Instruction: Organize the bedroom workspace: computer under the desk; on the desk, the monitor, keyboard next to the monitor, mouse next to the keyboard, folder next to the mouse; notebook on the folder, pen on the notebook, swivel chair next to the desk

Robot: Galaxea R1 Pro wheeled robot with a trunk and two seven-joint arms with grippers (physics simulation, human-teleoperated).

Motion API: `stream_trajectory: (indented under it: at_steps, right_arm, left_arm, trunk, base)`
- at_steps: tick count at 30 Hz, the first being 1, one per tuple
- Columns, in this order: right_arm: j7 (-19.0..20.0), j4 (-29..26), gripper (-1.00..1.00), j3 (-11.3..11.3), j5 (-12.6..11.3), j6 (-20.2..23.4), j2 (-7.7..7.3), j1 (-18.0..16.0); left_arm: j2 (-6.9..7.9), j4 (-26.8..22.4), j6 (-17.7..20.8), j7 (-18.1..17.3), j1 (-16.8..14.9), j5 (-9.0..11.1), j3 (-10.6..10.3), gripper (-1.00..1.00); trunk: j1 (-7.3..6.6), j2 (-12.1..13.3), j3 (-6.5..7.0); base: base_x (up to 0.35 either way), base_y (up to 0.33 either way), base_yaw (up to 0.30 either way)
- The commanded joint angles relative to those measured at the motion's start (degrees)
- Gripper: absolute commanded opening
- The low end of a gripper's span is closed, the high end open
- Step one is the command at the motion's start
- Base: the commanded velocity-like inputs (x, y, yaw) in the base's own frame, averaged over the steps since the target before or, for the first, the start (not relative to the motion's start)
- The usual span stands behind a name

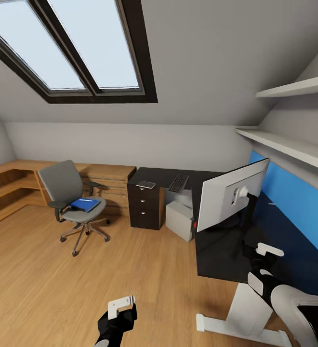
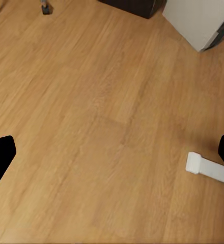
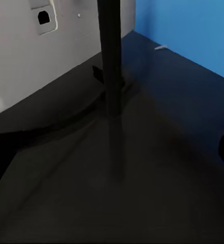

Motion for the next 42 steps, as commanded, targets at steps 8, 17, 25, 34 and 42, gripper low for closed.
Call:
stream_trajectory:
  at_steps: [8,17,25,34,42]
  right_arm:
    - [-0.5,0.3,1.0,0.1,0.4,-2.8,2.92,-0.1]
    - [-0.6,0.2,1.0,-0.1,0.2,-2.8,2.65,-0.1]
    - [-0.7,0.1,1.0,-0.2,0.1,-2.8,2.64,-0.1]
    - [-0.4,0.5,1.0,0.1,0.7,-3.0,2.39,0.3]
    - [1.1,0.6,1.0,0.5,1.0,-2.2,-1.44,0.7]
  left_arm:
    - [0.03,-0.3,0.3,0.4,0.0,0.4,-0.1,1.0]
    - [0.03,-0.7,0.4,0.4,0.0,0.4,0.0,1.0]
    - [0.03,-0.7,0.5,0.4,0.0,0.4,0.1,1.0]
    - [0.03,-0.6,0.8,0.4,0.0,0.4,0.4,1.0]
    - [0.07,-0.7,0.8,0.4,0.0,0.4,0.4,1.0]
  trunk:
    - [0.03,-0.1,-0.19]
    - [0.03,-0.1,-0.91]
    - [0.03,-0.1,-1.55]
    - [0.03,-0.1,-1.61]
    - [0.03,-0.1,-1.61]
  base:
    - [0.0,-0.001,0.0]
    - [0.0,0.0,0.0]
    - [0.093,-0.083,0.0]
    - [0.187,-0.19,0.0]
    - [0.096,-0.053,0.0]
